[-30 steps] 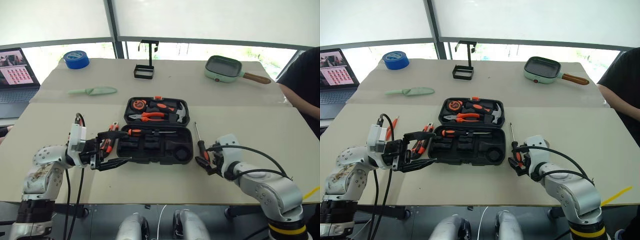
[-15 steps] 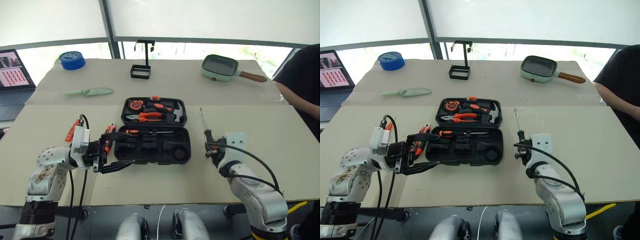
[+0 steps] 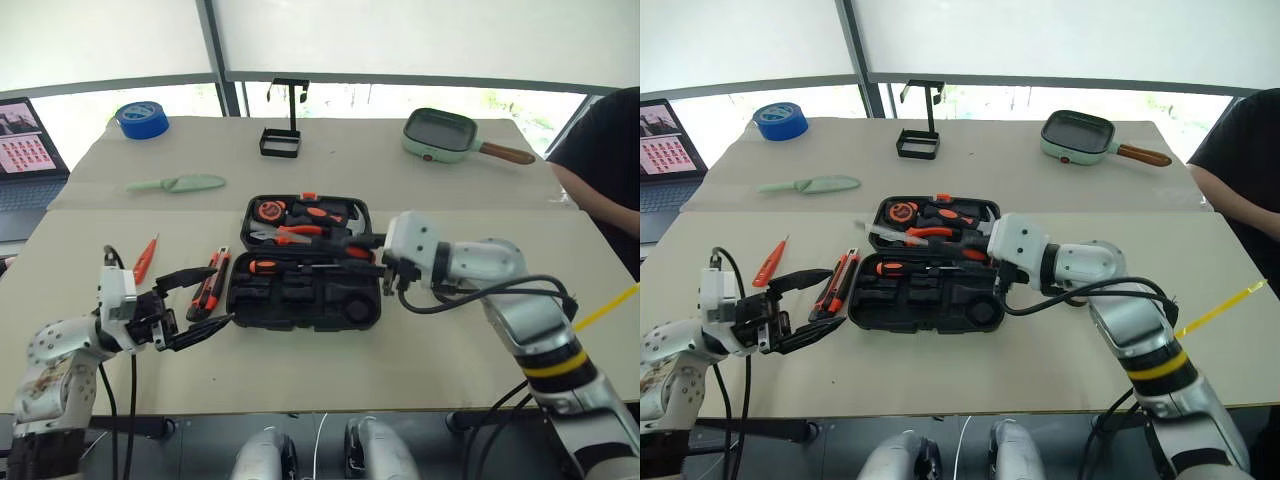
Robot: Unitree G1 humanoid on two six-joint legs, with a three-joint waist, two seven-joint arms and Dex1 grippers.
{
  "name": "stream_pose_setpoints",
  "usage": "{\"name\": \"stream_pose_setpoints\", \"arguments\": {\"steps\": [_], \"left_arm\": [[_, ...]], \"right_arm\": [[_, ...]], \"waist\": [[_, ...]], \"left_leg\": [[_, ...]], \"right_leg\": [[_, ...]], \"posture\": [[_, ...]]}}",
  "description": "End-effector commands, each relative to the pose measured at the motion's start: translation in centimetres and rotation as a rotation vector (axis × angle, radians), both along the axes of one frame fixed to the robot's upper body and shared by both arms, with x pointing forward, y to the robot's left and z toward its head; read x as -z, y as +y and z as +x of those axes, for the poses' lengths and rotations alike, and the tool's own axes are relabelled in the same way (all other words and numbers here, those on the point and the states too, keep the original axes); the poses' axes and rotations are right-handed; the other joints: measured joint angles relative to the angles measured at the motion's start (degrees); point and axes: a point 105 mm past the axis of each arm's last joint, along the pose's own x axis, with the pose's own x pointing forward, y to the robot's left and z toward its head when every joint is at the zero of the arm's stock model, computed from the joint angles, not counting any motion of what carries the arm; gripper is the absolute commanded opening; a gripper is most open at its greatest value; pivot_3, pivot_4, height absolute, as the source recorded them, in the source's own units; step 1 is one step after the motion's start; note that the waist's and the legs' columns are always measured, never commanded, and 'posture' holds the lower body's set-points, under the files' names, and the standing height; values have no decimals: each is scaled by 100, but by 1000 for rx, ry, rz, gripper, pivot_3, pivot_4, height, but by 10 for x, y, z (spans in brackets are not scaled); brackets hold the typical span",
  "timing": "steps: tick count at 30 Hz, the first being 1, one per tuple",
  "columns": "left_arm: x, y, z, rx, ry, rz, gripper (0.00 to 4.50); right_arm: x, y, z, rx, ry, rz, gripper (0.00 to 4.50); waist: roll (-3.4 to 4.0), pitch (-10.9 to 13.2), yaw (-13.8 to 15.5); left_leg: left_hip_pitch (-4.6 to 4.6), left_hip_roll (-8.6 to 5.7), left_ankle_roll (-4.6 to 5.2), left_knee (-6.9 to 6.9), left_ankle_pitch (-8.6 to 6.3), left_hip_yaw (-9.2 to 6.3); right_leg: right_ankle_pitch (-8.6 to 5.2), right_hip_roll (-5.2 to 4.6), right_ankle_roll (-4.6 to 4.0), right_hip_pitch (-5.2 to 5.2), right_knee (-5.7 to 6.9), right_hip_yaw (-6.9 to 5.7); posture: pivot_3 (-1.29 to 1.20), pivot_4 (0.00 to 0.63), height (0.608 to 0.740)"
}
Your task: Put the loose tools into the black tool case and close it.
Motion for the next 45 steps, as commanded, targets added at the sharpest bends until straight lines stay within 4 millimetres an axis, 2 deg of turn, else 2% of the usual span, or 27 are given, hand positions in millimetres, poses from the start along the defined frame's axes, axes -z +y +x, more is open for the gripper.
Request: {"name": "stream_pose_setpoints", "arguments": {"steps": [1,6,8,14,21,23,25,27,28,30,33,35,37,42,44,45], "left_arm": [[-3,4,0,-50,-44,8,4500],[3,-4,-2,-42,-41,6,4500],[4,-6,-3,-42,-42,6,4500],[7,-7,-7,-43,-28,12,4500],[5,-6,-3,-42,-36,15,4500],[3,-6,-2,-41,-40,15,4500],[3,-6,-1,-41,-44,15,4500],[3,-6,-1,-41,-45,15,4500],[3,-5,-2,-44,-46,15,4500],[4,-4,-3,-52,-46,14,4500],[6,-3,-4,-63,-47,11,4500],[7,-2,-4,-75,-48,7,4500],[8,-1,-5,-84,-47,3,4500],[13,1,-7,-110,-28,3,4500],[14,3,-6,-129,-23,-2,4500],[13,4,-5,-138,-26,-5,4500]], "right_arm": [[3,3,14,-48,-59,-121,1040],[13,3,35,-7,-46,-197,1040],[13,5,39,35,-20,-161,1040],[25,3,39,23,-7,-218,1040],[27,8,39,26,14,-205,1040],[27,10,37,4,20,-202,2047],[18,11,39,-10,-53,-170,2428],[9,12,39,-31,-98,-137,3207],[-2,11,37,-57,-104,-89,3458],[-20,5,31,-110,-108,1,3458],[-32,-2,27,-132,-93,128,3458],[-38,1,30,-106,-42,254,2930],[-35,5,33,-74,12,324,2443],[12,22,34,-41,54,254,650],[23,28,34,-46,32,210,18],[24,30,35,-42,30,210,18]], "waist": [[0,1,3],[-1,1,3],[0,1,5],[0,1,-5],[0,1,-5],[1,1,-5],[1,1,-5],[1,1,-6],[1,1,-8],[1,2,-15],[1,2,-9],[1,2,-13],[1,1,-35],[1,1,-23],[3,3,-23],[4,3,-24]], "left_leg": [[-1,-1,0,2,0,3],[-2,-1,-2,5,0,5],[-1,0,-6,4,2,4],[1,2,-11,4,5,4],[7,7,-20,4,9,3],[7,9,-23,4,11,3],[8,10,-25,3,12,3],[8,9,-25,1,12,3],[7,9,-25,0,12,3],[6,9,-25,-2,12,4],[6,9,-24,-2,12,3],[7,9,-24,-2,12,4],[10,10,-24,-2,12,4],[15,20,-36,-5,19,1],[14,19,-37,-5,20,2],[11,18,-38,-5,20,3]], "right_leg": [[0,-2,1,-1,0,0],[0,-8,1,-1,1,-6],[0,-9,1,-2,5,-6],[0,-16,0,-2,13,-5],[0,-19,0,-2,17,-5],[0,-19,-1,-2,18,-5],[3,-18,-5,-2,18,-5],[3,-16,-7,-2,17,-6],[3,-15,-7,-2,16,-6],[3,-11,-7,-4,15,-6],[3,-7,-8,-3,14,-7],[3,-9,-8,-1,13,-6],[4,-16,-9,0,14,-3],[7,-17,-19,0,18,-3],[7,-17,-19,-1,19,-3],[7,-17,-18,-4,19,-4]], "posture": [[0,150,740],[0,150,740],[0,150,740],[0,150,740],[0,150,740],[0,150,740],[0,150,740],[0,150,740],[0,150,740],[0,150,740],[0,150,740],[0,150,740],[0,150,740],[0,150,740],[0,150,740],[0,150,740]]}}
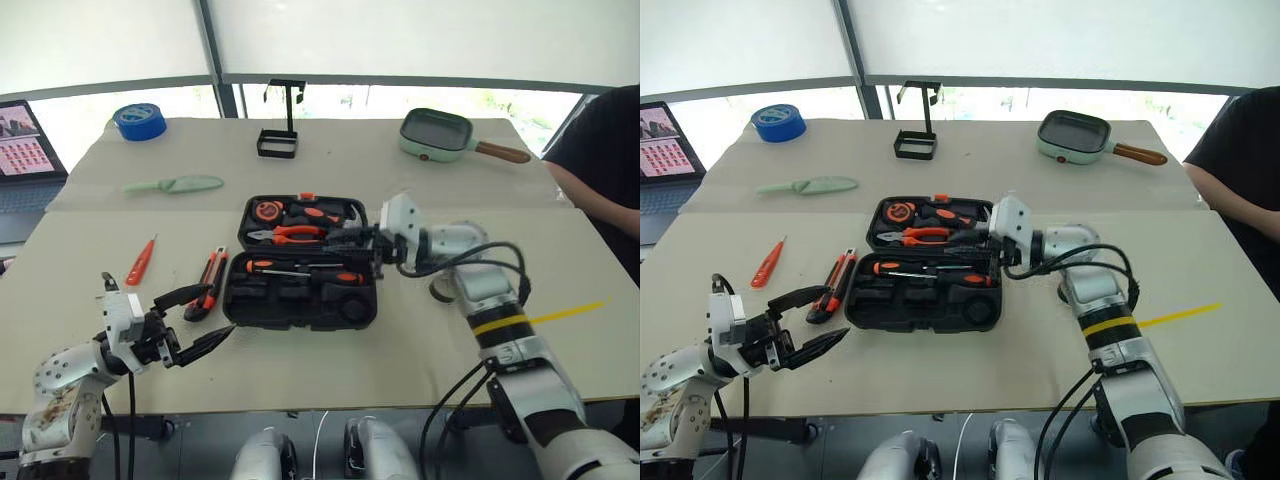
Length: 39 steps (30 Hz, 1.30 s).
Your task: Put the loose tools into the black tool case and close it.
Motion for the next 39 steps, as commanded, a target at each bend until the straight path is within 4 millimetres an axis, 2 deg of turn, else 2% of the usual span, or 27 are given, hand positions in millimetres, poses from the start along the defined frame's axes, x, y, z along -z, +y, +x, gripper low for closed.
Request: {"name": "stream_pose_setpoints", "arguments": {"steps": [1,9,13,16,19,22,25,29,31,35,39], "left_arm": [[-8,6,2,-38,-38,3,4500],[-4,7,1,-34,-22,13,4500],[-1,8,2,-38,-7,30,4500],[3,14,5,-92,5,56,4500],[5,18,8,-145,6,49,4500],[10,22,7,-182,20,42,4500],[12,27,5,-220,22,41,4500],[4,43,4,-307,-5,2,4500],[-1,52,1,-343,-24,-23,4500],[-4,57,-2,-357,-36,-42,4500],[-6,37,1,-252,-40,-36,4500]], "right_arm": [[-6,9,3,0,-87,-6,18],[22,12,13,61,-55,-116,18],[42,15,9,60,15,-206,18],[51,16,6,37,-6,-266,18],[52,20,2,12,-40,-282,18],[47,24,0,-17,-86,-283,18],[32,24,0,-25,-133,-240,18],[-9,15,1,-5,-191,-48,18],[-25,4,-4,-12,-198,30,18],[-32,-10,-5,23,-186,76,18],[-20,2,-1,34,-79,72,18]], "waist": [[2,1,0],[2,1,-6],[2,0,-22],[3,-4,-22],[0,-10,-32],[0,-11,-54],[0,-11,-83],[-1,-10,-101],[-1,-7,-102],[1,-5,-98],[0,-5,-111]], "left_leg": [[0,-1,0,0,0,0],[3,-1,-1,-4,0,2],[20,1,-9,-12,5,2],[38,0,-18,-27,9,3],[53,2,-26,-38,12,3],[56,5,-50,-41,0,3],[56,5,-48,-44,2,3],[48,6,-48,-44,3,2],[40,7,-45,-43,4,1],[27,6,-22,-41,11,0],[29,9,-25,-42,12,-2]], "right_leg": [[0,1,0,0,1,0],[0,6,-1,0,0,2],[-2,3,1,9,1,6],[-6,1,3,15,1,11],[-11,2,-1,20,2,14],[-13,2,-5,20,6,15],[-14,3,-10,19,6,14],[-14,1,-11,15,4,13],[-13,0,-12,12,1,14],[-10,-5,-17,6,-4,12],[-12,-2,-14,5,-2,13]], "posture": [[0,150,740],[0,150,740],[0,150,740],[0,150,740],[0,150,740],[0,150,740],[0,150,740],[0,150,740],[0,150,740],[0,150,740],[0,150,740]]}}
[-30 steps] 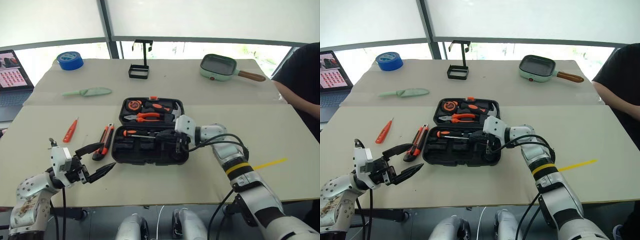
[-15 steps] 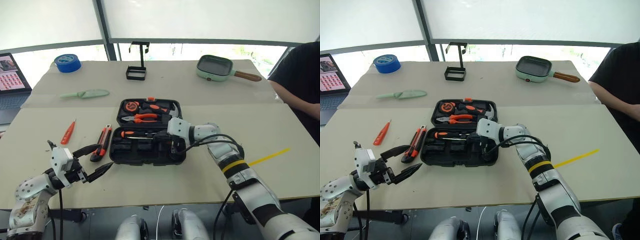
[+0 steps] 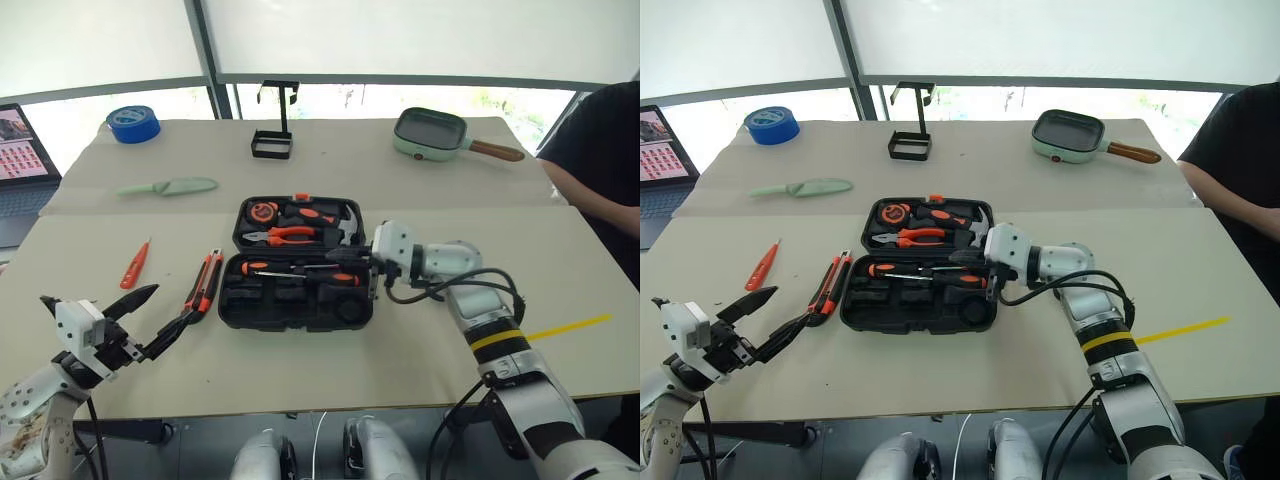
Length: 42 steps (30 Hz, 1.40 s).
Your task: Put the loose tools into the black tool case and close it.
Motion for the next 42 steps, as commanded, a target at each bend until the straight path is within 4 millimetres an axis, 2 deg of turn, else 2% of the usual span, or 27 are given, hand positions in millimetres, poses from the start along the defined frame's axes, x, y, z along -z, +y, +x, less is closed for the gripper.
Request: {"name": "stream_pose_setpoints", "arguments": {"steps": [1,7,9,17,21,25,30,33,42], "left_arm": [[-11,-20,3,106,-49,12,4500],[-15,-36,10,181,-50,17,4500],[-16,-38,11,188,-51,14,4500],[-16,-43,11,197,-44,7,4500],[-15,-45,11,196,-41,5,4500],[-15,-46,11,195,-40,4,4500],[-12,-45,10,190,-34,5,4500],[-12,-45,10,188,-32,5,4500],[-11,-43,11,180,-32,7,4500]], "right_arm": [[5,16,1,-8,92,20,18],[33,29,9,15,175,-114,18],[32,35,10,6,166,-123,18],[5,57,7,-25,131,-90,18],[12,62,6,-18,164,-155,18],[34,56,11,35,205,-274,18],[48,47,15,84,223,-371,18],[49,43,15,104,238,-376,18],[54,9,17,196,303,-410,18]], "waist": [[0,0,-7],[0,0,-8],[0,0,-18],[1,0,-25],[1,0,-26],[1,1,-26],[1,0,-25],[0,-1,-5],[0,-1,184]], "left_leg": [[0,1,-2,0,1,0],[-3,0,-5,1,5,1],[-4,-2,-3,1,4,1],[-9,2,-7,0,6,0],[-11,1,-6,1,5,0],[-12,1,-7,-1,5,-2],[-8,1,-9,1,4,0],[0,1,-38,1,-9,-2],[-6,-5,-35,2,-11,-7]], "right_leg": [[0,1,0,0,1,0],[7,5,-12,-1,2,-4],[7,4,-12,-2,1,-5],[6,7,-13,-4,1,-4],[7,4,-13,-5,0,-5],[6,4,-14,-7,0,-4],[5,3,-12,-4,1,-6],[0,0,-4,2,3,-5],[1,-7,-4,2,-1,-7]], "posture": [[0,150,740],[0,150,740],[0,150,740],[0,150,740],[0,150,740],[0,150,740],[0,150,740],[0,150,740],[0,150,740]]}}
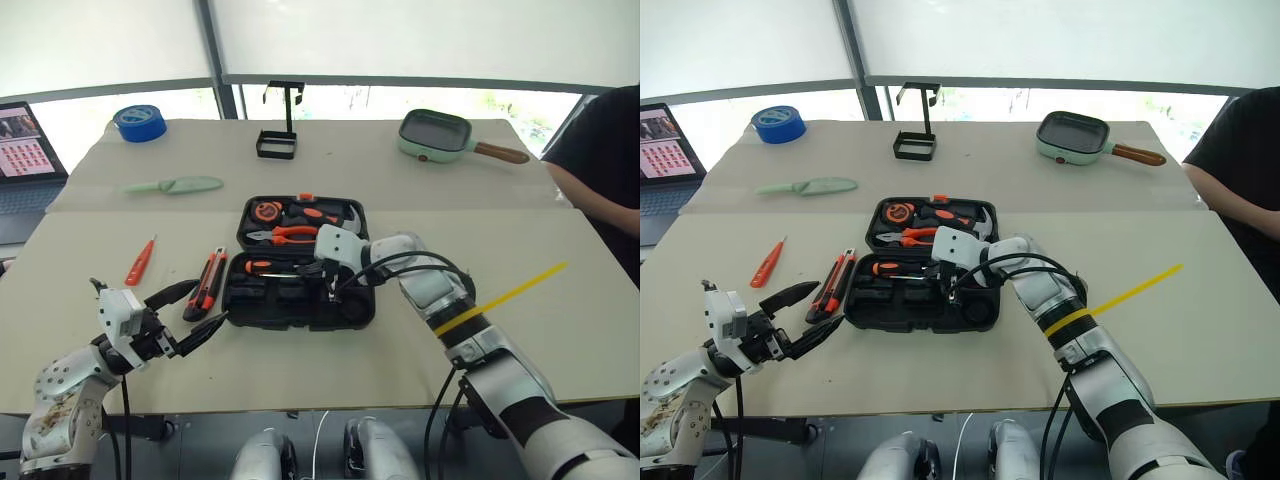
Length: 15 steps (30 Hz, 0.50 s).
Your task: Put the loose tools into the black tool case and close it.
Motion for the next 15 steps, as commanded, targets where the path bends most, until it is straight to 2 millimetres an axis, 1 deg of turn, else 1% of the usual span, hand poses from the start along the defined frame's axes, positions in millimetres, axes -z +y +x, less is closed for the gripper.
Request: {"name": "stream_pose_setpoints", "arguments": {"steps": [1,3,6,9,10,11,12,14,15], "left_arm": [[-8,-1,0,2,-41,8,4500],[-7,0,-1,0,-40,7,4500],[-6,1,-1,-2,-38,6,4500],[-6,2,-1,-4,-37,3,4500],[-7,3,-1,-9,-37,0,4500],[-8,6,-2,-19,-36,-6,4500],[-8,11,-3,-36,-31,-15,4500],[-8,21,-6,-78,-21,-26,4500],[-7,27,-8,-106,-15,-27,4500]], "right_arm": [[18,-34,6,121,71,-65,18],[18,-36,5,127,79,-59,18],[23,-38,2,125,93,-61,18],[21,-31,-1,87,87,-2,18],[12,-26,-2,65,70,62,18],[-3,-21,-4,38,29,149,18],[-15,-22,-6,21,1,208,18],[-31,-30,-13,-27,-46,283,595],[-35,-35,-17,-36,-54,309,772]], "waist": [[0,0,55],[0,0,84],[-1,-1,108],[-1,-1,117],[-2,-1,119],[-3,-2,119],[-3,-1,117],[-3,0,99],[-2,2,79]], "left_leg": [[-1,-3,1,1,-2,-2],[-6,-5,1,3,-5,-2],[-8,-7,5,4,-8,-3],[-10,-7,9,4,-7,-5],[-11,-7,10,4,-7,-6],[-12,-7,11,4,-6,-8],[-13,-7,12,4,-6,-8],[-28,-6,15,3,-4,-9],[-31,-5,27,3,2,-10]], "right_leg": [[0,-4,0,1,-1,-2],[0,-10,2,0,-3,-3],[-6,-14,13,1,-6,-6],[-11,-14,24,1,-7,-11],[-11,-14,24,1,-7,-14],[-11,-13,24,2,-8,-15],[-11,-12,25,1,-9,-17],[-10,-10,25,-7,-12,-17],[-8,-8,22,-10,-13,-18]], "posture": [[0,150,740],[0,150,740],[0,150,740],[0,150,740],[0,150,740],[0,150,740],[0,150,740],[0,150,740],[0,150,740]]}}
